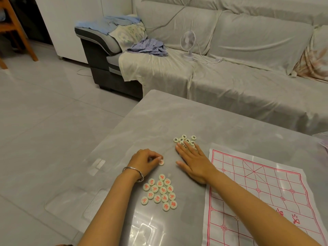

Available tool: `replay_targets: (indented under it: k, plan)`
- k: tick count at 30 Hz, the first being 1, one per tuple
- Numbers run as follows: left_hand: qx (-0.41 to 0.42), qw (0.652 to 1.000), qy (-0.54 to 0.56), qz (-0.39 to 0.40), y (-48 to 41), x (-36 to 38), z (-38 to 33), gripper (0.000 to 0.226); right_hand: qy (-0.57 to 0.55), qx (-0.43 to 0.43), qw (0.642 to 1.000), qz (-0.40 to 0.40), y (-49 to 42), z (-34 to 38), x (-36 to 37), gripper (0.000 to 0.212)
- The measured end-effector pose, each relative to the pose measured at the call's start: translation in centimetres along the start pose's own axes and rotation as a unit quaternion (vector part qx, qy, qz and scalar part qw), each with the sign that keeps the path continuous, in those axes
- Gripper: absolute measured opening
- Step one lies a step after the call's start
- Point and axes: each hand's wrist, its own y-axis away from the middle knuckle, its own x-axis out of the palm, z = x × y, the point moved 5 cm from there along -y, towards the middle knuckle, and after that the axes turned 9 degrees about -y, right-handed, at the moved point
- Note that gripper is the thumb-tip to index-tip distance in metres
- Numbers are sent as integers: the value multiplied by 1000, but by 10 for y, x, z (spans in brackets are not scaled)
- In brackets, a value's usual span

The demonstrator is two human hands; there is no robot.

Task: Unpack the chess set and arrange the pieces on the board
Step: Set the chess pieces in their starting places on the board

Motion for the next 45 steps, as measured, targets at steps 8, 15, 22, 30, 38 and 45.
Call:
replay_targets:
  k: [8,15,22,30,38,45]
  plan:
    - [13,998,-2,66,40,5,1,27,-269,24,960,-76,35,40,5,62]
    - [-31,999,-2,12,86,16,-11,49,-374,101,918,-79,72,93,29,53]
    - [-31,989,143,-12,110,40,-35,45,-518,145,836,-110,79,109,28,48]
    - [24,999,-40,26,128,31,-17,120,-476,121,864,-113,116,77,4,46]
    - [26,995,-90,22,119,40,-18,120,-363,71,927,-68,116,81,9,69]
    - [-19,1000,-5,13,112,22,-9,70,-313,50,948,32,80,91,8,79]
